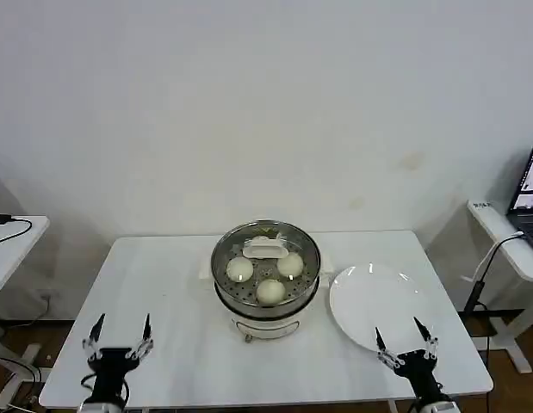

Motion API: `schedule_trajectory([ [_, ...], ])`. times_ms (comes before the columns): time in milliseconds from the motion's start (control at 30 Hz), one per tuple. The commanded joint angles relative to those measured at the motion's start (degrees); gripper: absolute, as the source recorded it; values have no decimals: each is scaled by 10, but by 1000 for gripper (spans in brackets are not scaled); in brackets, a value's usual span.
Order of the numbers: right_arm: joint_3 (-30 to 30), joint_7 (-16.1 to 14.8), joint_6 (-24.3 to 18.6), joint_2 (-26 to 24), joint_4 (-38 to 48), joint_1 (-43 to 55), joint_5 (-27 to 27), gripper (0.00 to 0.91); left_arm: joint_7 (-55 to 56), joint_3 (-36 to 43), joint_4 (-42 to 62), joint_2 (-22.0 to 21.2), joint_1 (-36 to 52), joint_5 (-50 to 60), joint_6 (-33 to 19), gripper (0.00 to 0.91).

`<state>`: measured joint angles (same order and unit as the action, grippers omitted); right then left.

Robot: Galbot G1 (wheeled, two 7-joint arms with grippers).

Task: Take steamed baozi put them in steamer then cover it.

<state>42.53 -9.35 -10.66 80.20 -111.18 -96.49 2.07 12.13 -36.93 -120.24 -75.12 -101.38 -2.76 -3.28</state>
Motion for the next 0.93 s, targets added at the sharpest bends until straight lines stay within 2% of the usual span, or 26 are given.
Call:
schedule_trajectory([
  [33,-15,-4,16,-8,-10,-8,-24,907,16,-31,40,-8,-66,-72,-68,907],
  [267,-19,-6,20,-5,-17,-13,-31,907,12,-30,40,-9,-70,-72,-65,907],
  [400,-30,-11,59,-7,-34,-26,-54,907,7,-31,42,-9,-72,-69,-66,907],
  [500,-38,-17,106,-9,-53,-34,-83,907,3,-31,39,-10,-74,-68,-65,907],
  [700,-36,-22,138,-15,-64,-43,-94,907,1,-26,30,-17,-74,-68,-58,907],
  [933,-46,-16,154,-16,-72,-56,-90,907,1,-15,27,-21,-77,-68,-54,907],
])
